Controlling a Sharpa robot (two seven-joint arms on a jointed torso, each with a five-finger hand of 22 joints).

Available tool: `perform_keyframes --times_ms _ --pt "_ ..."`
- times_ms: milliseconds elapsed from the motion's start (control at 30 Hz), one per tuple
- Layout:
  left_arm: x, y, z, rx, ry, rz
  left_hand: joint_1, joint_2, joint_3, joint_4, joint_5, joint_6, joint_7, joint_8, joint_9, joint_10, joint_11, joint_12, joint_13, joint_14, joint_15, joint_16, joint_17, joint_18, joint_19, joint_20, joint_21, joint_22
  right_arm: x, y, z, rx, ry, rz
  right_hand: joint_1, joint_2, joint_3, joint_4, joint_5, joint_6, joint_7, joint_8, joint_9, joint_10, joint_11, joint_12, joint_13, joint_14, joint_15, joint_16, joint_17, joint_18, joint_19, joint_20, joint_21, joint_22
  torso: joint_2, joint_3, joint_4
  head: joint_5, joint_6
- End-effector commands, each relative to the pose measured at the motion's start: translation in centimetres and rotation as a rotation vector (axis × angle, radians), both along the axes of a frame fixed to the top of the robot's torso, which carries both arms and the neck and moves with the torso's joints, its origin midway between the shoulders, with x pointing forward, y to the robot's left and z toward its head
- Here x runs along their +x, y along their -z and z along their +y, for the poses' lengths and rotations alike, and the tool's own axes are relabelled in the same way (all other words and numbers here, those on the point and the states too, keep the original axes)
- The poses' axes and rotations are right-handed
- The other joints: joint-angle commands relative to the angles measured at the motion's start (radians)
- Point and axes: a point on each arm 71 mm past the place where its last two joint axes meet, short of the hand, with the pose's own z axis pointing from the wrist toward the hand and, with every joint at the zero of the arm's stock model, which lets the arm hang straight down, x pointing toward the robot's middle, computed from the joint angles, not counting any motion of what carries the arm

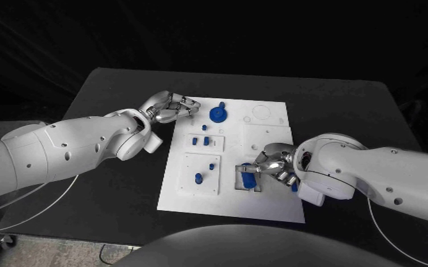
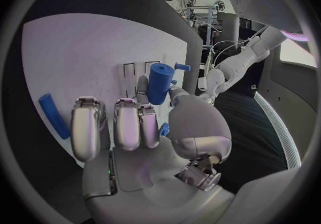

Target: Assemble the parts on the task board

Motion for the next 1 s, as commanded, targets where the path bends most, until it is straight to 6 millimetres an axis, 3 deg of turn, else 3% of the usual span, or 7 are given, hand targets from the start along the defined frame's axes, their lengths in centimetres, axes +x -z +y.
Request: perform_keyframes --times_ms 33,567,1000 --pt "-0.08 0.05 -0.25 -0.011 0.016 0.012 0.001 0.009 -0.004 0.002 0.006 0.001 0.004 0.006 -0.001 0.002 0.006 0.006 0.0 0.001 0.004 0.004 -0.001 -0.015 0.005 -0.001 0.004 -0.001 -0.14 0.28 -0.22 -0.028 -0.017 0.009 -0.012 -0.004 -0.008 0.0 -0.011 -0.003 0.0 0.002 0.001 0.103 0.006 0.004 0.263 0.059 0.005 -0.001 0.001 0.012 0.046 0.004 -0.005 0.206 0.0 0.0003 0.0 0.0 0.0" --pt "-0.09 0.12 -0.29 -0.009 0.019 0.021 0.002 0.009 -0.004 0.002 0.007 0.002 0.004 0.007 -0.001 0.003 0.007 0.007 0.001 0.002 0.004 0.005 -0.001 -0.015 0.005 -0.001 0.004 -0.001 -0.11 0.24 -0.42 -0.044 -0.028 -0.008 -0.064 0.003 -0.078 0.004 -0.136 -0.004 -0.005 0.027 0.021 0.103 0.002 0.004 0.263 0.059 0.002 0.003 0.004 0.012 0.048 0.001 -0.006 0.208 0.0 -0.0001 0.0006 0.0 0.0" --pt "-0.12 0.14 -0.23 -0.009 0.02 0.024 0.002 0.01 -0.005 0.002 0.007 0.003 0.005 0.008 -0.001 0.005 0.009 0.008 0.001 0.002 0.004 0.005 -0.001 -0.015 0.005 -0.001 0.004 -0.002 -0.13 0.1 -0.6 -0.021 -0.002 -0.014 -0.073 0.01 -0.094 0.002 -0.15 -0.002 -0.006 0.035 0.027 0.103 0.001 0.004 0.263 0.06 0.001 0.004 0.006 0.011 0.049 0.001 -0.005 0.208 0.0 0.0003 0.0005 0.005 0.0"
